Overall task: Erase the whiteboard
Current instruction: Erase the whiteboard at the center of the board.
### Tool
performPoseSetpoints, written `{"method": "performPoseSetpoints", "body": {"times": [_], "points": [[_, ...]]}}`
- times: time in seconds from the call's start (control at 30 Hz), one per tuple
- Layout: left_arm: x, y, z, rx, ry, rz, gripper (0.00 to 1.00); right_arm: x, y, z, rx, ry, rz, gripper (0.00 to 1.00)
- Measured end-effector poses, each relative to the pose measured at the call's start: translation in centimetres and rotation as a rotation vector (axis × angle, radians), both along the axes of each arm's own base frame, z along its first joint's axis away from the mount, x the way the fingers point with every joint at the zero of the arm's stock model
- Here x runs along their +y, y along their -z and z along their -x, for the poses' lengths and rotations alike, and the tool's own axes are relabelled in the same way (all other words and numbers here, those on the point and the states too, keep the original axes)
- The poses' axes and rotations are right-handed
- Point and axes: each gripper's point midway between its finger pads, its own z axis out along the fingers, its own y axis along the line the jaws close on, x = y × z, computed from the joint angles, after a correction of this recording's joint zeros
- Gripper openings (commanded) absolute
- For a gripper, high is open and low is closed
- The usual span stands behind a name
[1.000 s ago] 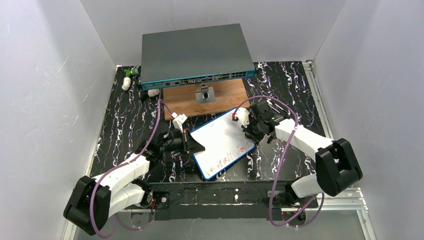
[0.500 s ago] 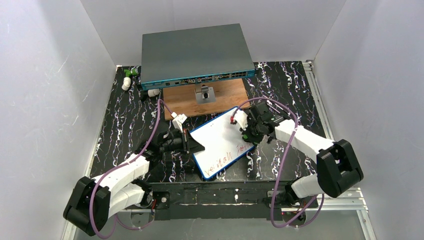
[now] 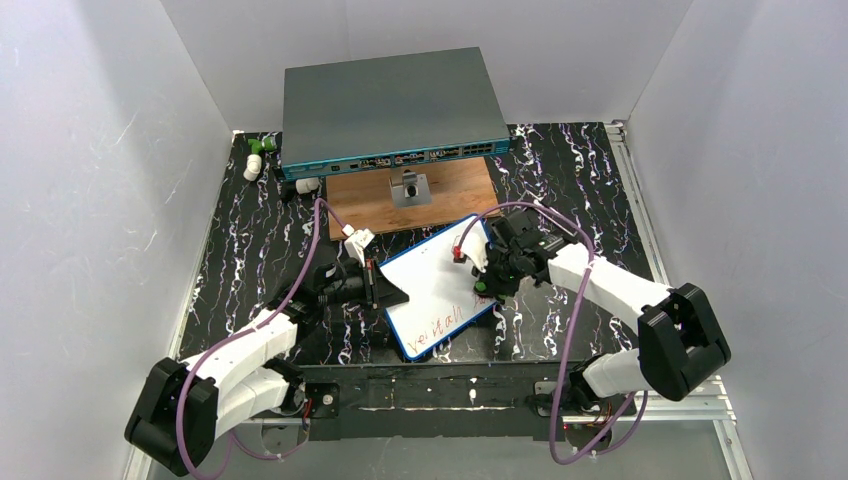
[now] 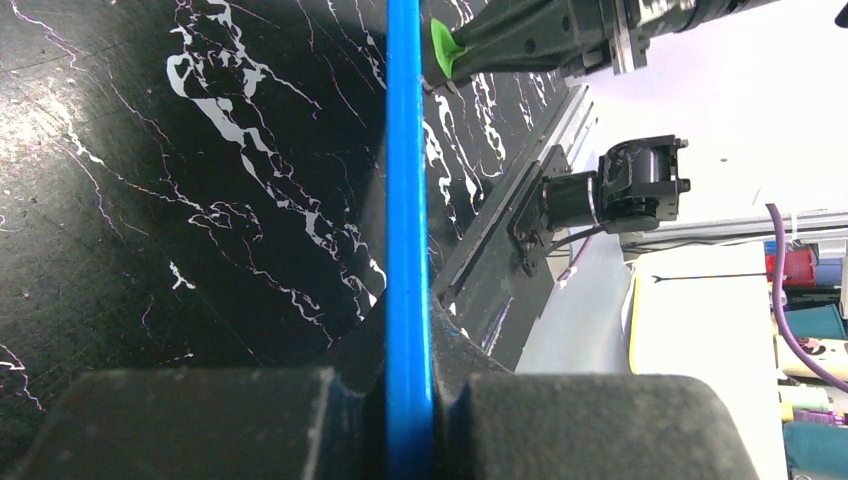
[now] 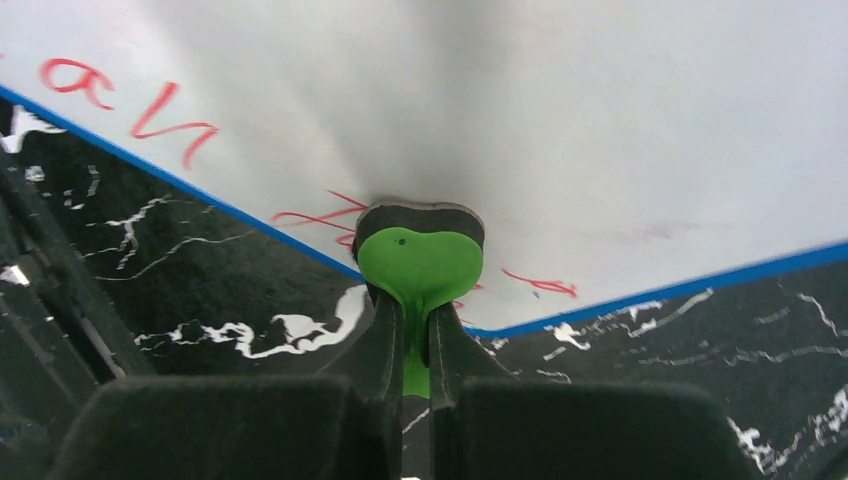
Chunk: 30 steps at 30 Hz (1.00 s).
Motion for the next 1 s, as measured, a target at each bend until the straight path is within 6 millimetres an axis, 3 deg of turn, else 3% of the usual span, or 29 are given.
{"method": "performPoseSetpoints", "body": {"times": [0.27, 0.37, 0.6, 0.7, 0.87, 1.0], "points": [[0.0, -0.1, 0.1, -0.01, 0.004, -0.002, 0.0, -3.1, 0.0, -3.6, -0.064, 0.174, 0.029, 0.01], [0.0, -0.1, 0.1, -0.01, 0.005, -0.002, 0.0, -2.8, 0.1, -3.2, -0.055, 0.157, 0.027, 0.01], [0.1, 0.0, 0.1, -0.006, 0.004, -0.004, 0.0, 0.3, 0.4, 0.4, -0.029, -0.029, 0.032, 0.01], [0.1, 0.0, 0.0, -0.008, 0.0, -0.006, 0.0, -0.2, 0.4, -0.3, -0.038, 0.005, 0.037, 0.01], [0.1, -0.1, 0.0, -0.013, -0.001, -0.005, 0.0, -3.1, 0.3, -3.5, -0.077, 0.164, 0.056, 0.01], [0.1, -0.1, 0.1, -0.013, 0.005, -0.004, 0.0, -3.4, 0.3, -3.5, -0.066, 0.177, 0.048, 0.01]]}}
